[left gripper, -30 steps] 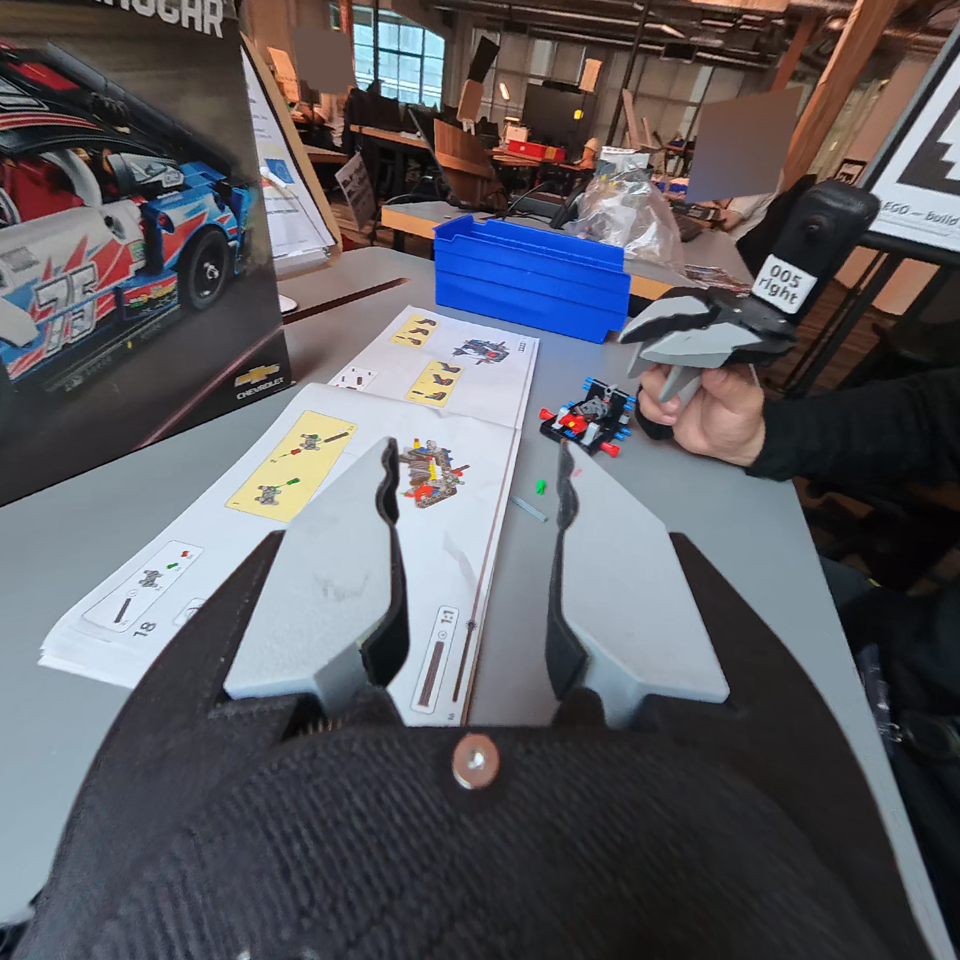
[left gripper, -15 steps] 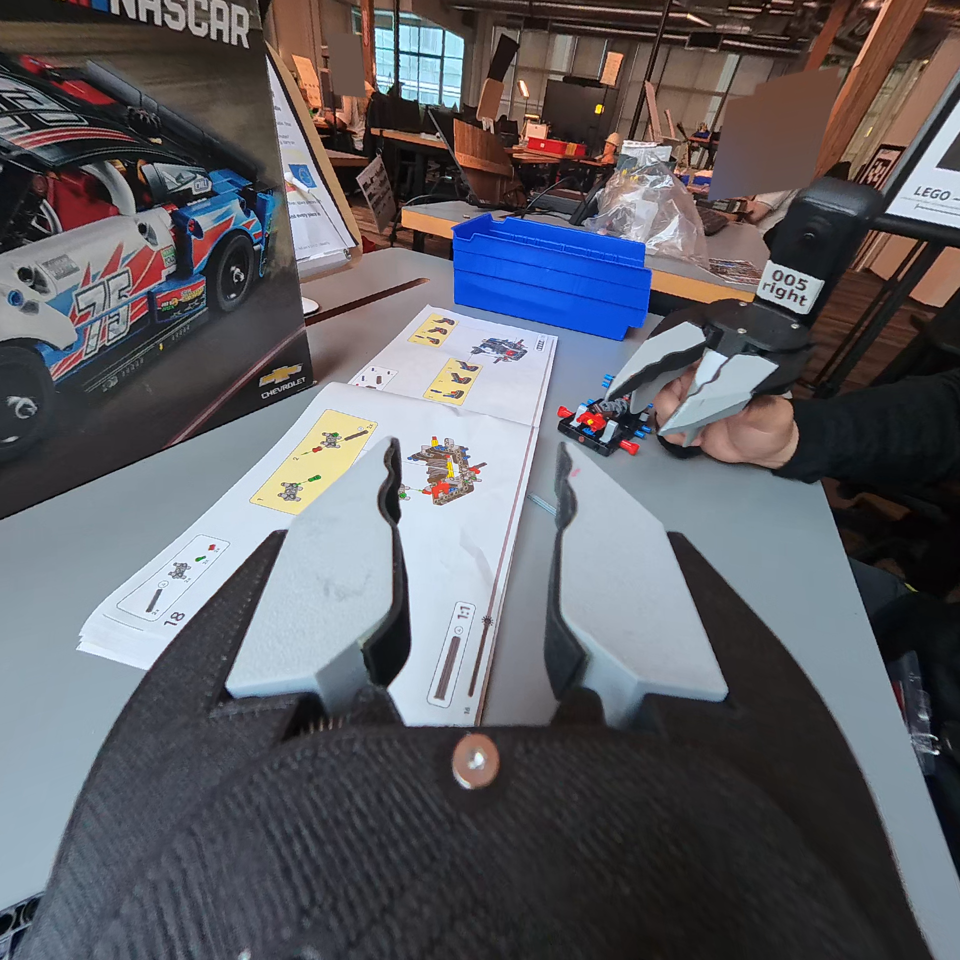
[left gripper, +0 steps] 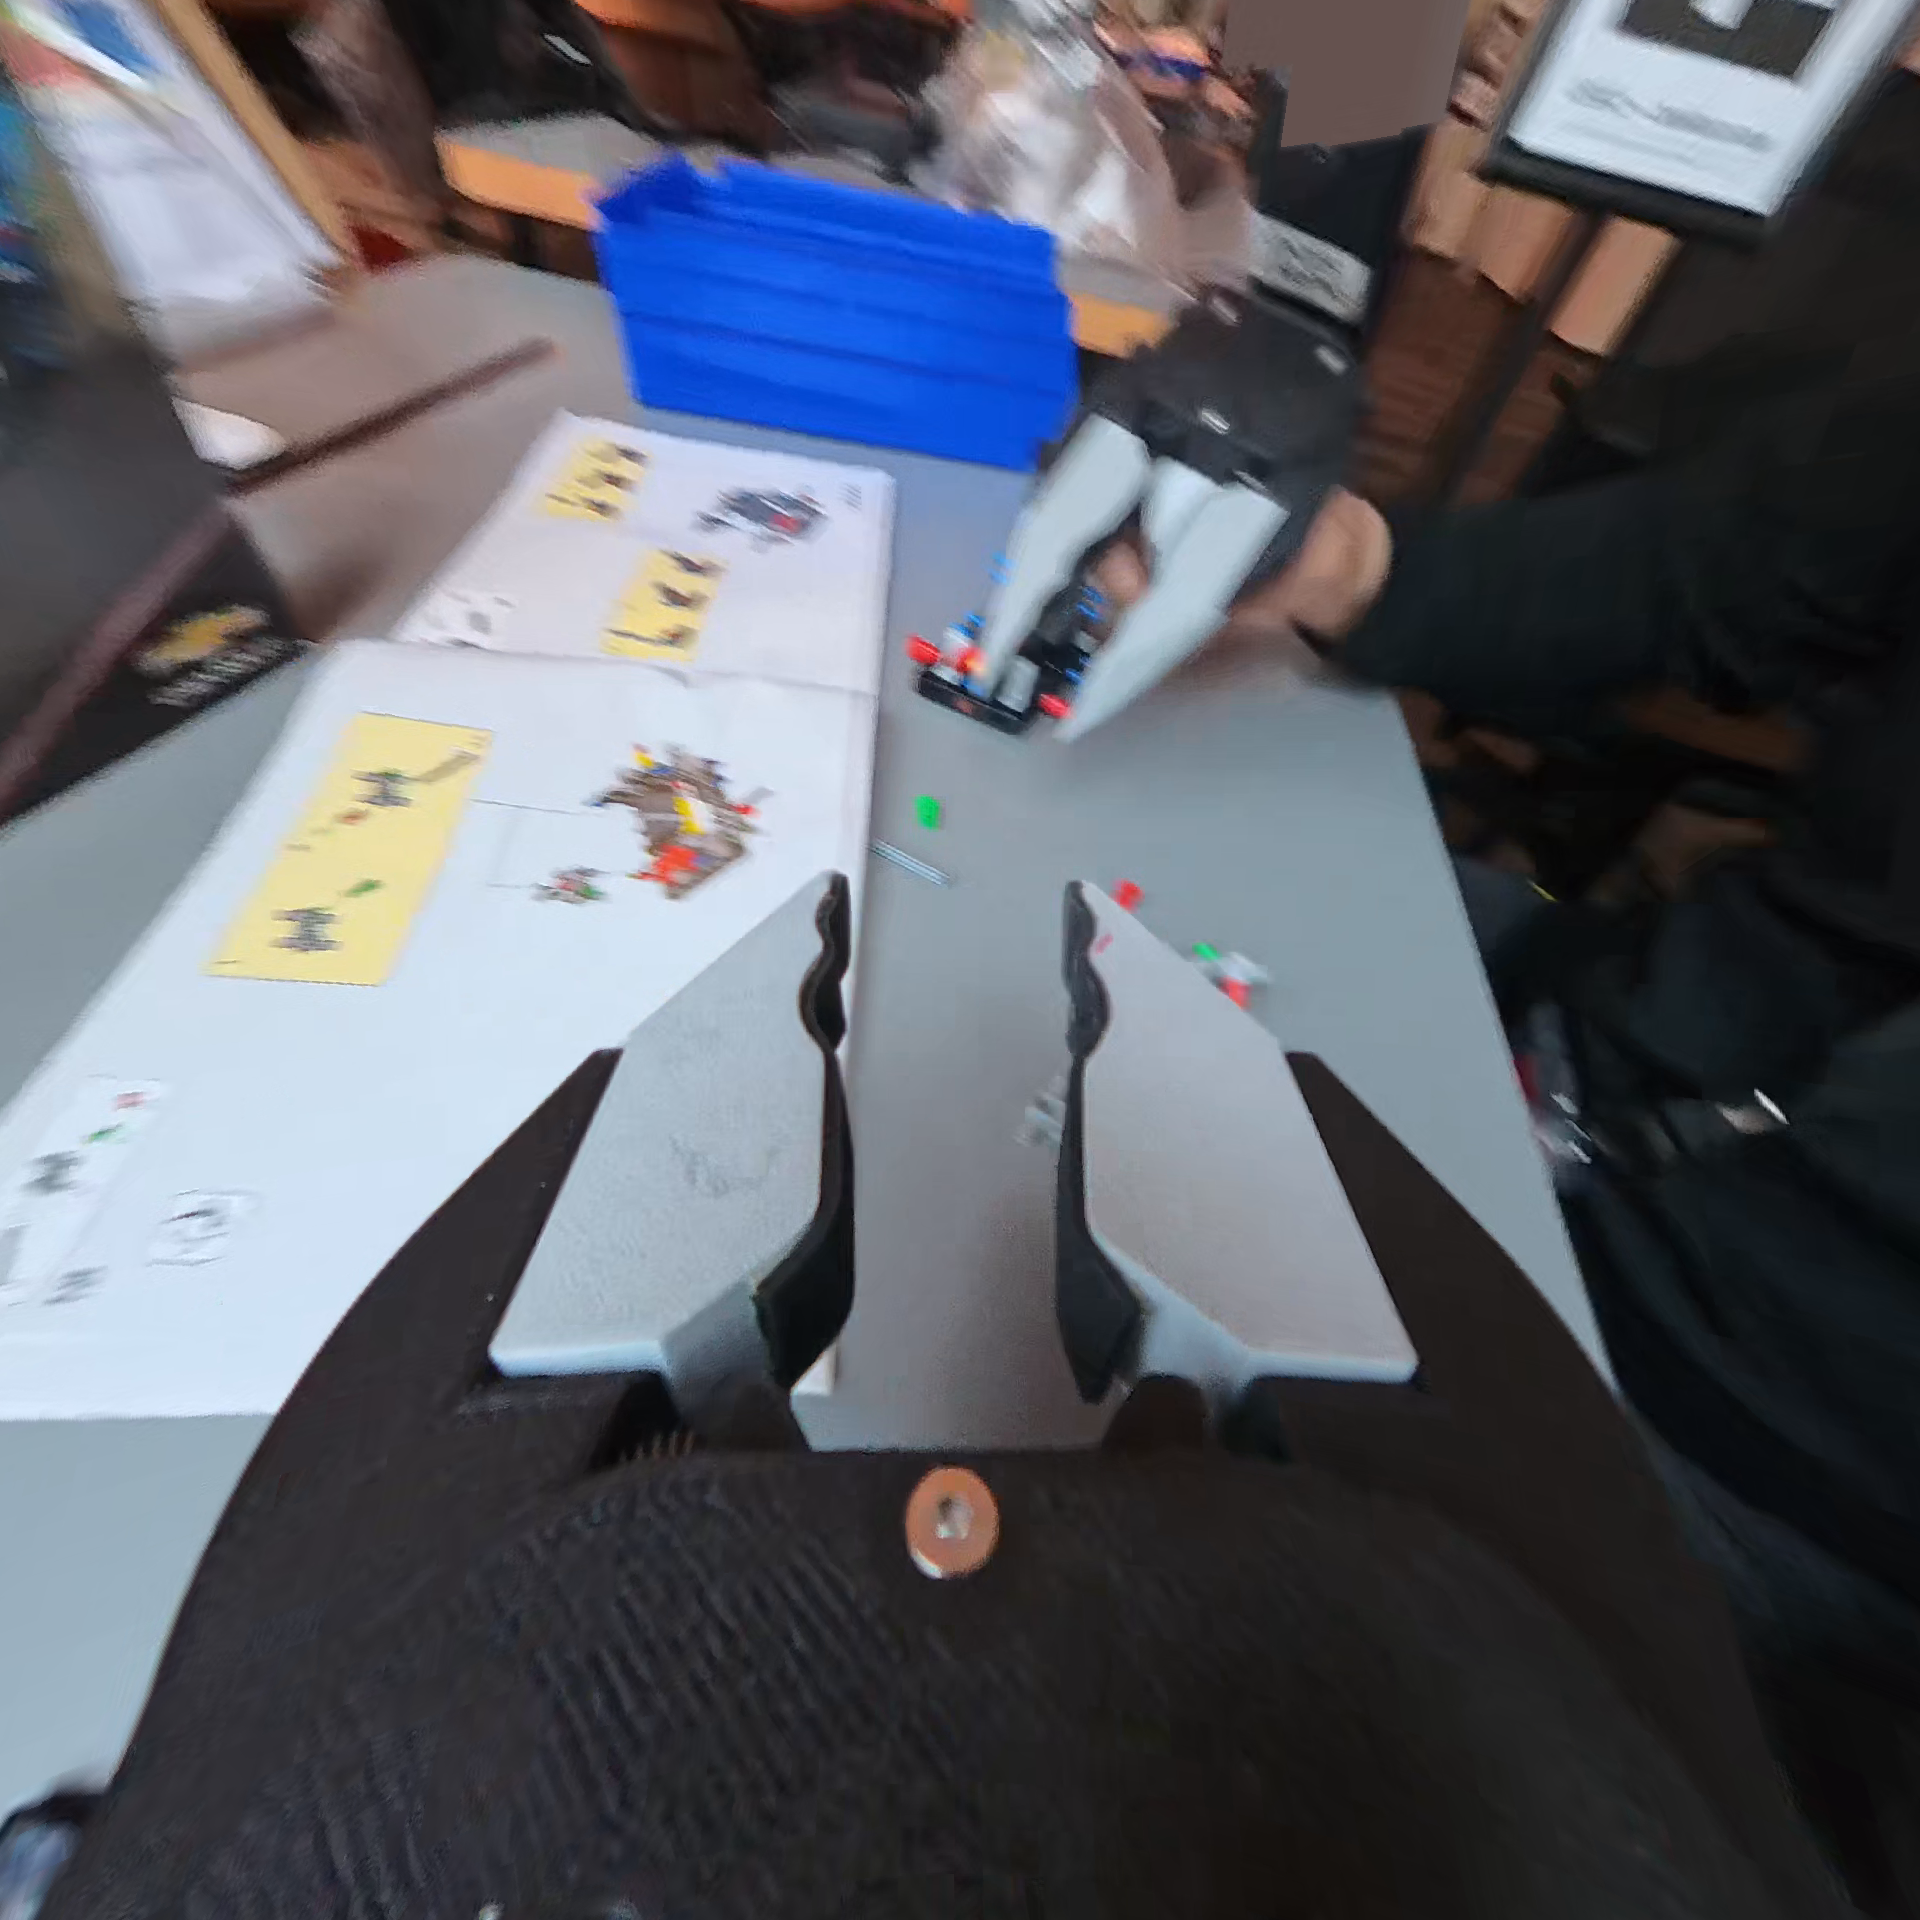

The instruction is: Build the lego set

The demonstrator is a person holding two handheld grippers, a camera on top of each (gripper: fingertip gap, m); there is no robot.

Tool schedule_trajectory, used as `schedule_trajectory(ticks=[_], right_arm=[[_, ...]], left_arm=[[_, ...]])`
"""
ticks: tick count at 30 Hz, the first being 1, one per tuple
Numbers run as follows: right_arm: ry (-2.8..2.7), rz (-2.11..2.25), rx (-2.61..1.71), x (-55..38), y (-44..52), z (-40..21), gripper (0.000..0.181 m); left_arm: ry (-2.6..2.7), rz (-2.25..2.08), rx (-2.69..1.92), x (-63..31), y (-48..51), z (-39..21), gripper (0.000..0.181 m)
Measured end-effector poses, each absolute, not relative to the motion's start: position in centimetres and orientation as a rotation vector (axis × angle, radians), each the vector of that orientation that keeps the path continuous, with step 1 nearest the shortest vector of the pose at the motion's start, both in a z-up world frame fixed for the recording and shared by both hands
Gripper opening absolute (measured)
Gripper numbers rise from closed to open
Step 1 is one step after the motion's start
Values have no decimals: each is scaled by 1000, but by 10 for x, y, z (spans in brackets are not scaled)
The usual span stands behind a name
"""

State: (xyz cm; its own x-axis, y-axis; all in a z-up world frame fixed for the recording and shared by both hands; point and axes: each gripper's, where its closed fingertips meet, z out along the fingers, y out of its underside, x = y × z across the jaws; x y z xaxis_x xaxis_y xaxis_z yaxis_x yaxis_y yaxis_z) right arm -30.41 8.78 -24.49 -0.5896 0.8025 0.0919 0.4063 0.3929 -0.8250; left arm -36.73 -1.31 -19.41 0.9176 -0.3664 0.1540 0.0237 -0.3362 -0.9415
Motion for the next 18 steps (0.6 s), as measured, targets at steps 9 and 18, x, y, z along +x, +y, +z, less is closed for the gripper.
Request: schedule_trajectory(ticks=[9,18], right_arm=[[-2465,711,-995,-314,112,-274,27],[-2641,609,-883,-320,110,-287,24]], left_arm=[[662,-306,-2265,-325,-32,-279,49],[644,-306,-2304,-324,-25,-291,38]])
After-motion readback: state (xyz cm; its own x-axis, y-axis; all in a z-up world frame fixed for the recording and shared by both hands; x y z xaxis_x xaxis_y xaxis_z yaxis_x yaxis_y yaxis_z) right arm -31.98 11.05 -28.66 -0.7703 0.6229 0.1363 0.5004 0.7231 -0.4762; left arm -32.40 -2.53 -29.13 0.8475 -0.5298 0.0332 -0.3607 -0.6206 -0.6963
